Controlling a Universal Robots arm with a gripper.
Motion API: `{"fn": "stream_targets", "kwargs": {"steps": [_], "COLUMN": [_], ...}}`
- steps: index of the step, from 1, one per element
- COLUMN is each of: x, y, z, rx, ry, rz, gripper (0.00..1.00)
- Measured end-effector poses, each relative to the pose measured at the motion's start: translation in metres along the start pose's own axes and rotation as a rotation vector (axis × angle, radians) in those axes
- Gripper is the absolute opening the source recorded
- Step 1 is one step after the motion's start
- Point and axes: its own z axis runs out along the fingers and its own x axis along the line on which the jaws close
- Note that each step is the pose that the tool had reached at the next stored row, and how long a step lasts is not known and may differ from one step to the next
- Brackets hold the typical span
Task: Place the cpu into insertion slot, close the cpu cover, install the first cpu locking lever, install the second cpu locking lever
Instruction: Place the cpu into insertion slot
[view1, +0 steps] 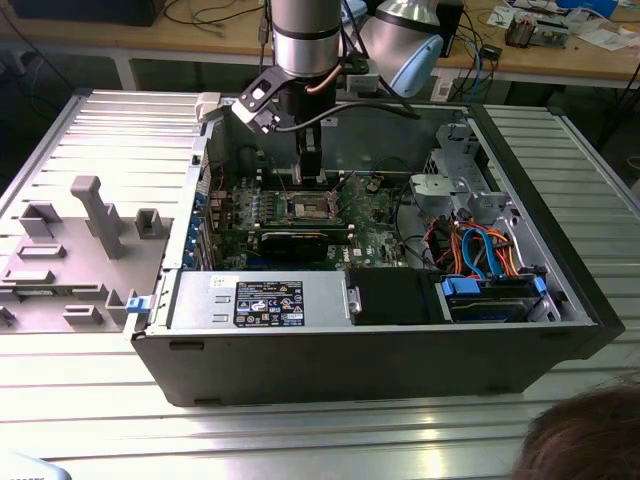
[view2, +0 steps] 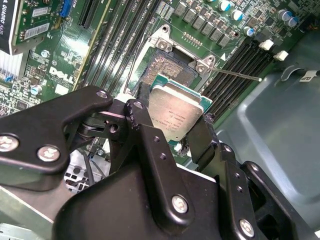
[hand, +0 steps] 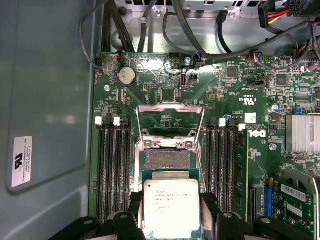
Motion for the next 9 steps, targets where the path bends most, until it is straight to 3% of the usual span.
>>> {"fn": "stream_targets", "kwargs": {"steps": [9], "x": [-0.0001], "y": [-0.0002], "z": [0.0032], "rx": [0.0], "ry": [0.0], "rz": [0.0], "gripper": [0.55]}}
